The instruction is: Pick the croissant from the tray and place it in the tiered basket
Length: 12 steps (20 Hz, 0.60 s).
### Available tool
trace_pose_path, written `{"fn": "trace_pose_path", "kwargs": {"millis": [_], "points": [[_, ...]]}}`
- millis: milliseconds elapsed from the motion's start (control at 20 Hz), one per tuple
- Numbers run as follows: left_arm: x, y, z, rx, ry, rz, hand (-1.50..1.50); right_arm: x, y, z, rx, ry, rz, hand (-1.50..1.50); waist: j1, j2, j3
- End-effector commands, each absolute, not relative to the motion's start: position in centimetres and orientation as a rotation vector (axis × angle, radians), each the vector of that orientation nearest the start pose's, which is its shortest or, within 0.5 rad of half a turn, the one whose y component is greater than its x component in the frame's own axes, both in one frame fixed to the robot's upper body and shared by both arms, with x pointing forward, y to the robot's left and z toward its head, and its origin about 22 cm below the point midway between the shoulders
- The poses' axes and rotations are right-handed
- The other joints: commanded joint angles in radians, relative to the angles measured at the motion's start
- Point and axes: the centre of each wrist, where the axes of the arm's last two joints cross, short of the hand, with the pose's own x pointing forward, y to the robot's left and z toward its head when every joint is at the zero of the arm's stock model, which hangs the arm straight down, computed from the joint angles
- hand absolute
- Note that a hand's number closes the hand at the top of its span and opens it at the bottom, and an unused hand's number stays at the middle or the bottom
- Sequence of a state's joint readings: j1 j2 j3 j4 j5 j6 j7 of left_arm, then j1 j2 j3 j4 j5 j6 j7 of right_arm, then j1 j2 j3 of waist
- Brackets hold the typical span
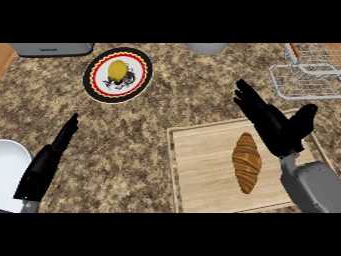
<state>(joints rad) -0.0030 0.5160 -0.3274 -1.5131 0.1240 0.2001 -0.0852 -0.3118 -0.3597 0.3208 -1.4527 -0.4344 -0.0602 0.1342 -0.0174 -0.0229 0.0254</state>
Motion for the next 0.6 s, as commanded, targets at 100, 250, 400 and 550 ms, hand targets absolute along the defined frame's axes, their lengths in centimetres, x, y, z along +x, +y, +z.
{"fn": "trace_pose_path", "kwargs": {"millis": [100, 250, 400, 550], "points": [[24.2, 30.5, 1.9, 0.379, -1.545, -0.312, 0.00, 28.9, -24.5, 5.8, -0.025, -1.585, -0.085, 1.50, -0.016, 0.013, -0.026], [25.2, 32.4, 3.6, 0.532, -1.555, -0.204, 0.00, 28.2, -27.8, 6.4, -0.252, -1.646, -0.388, 1.50, -0.067, 0.001, -0.026], [24.0, 32.6, 2.3, 0.512, -1.508, -0.178, 0.00, 23.4, -34.2, -1.2, -0.699, -1.219, -0.471, -1.50, -0.120, 0.020, -0.036], [24.2, 32.0, 2.4, 0.493, -1.493, -0.153, 0.00, 21.3, -32.2, -1.8, -0.850, -1.225, -0.631, -1.50, -0.105, 0.005, -0.033]]}}
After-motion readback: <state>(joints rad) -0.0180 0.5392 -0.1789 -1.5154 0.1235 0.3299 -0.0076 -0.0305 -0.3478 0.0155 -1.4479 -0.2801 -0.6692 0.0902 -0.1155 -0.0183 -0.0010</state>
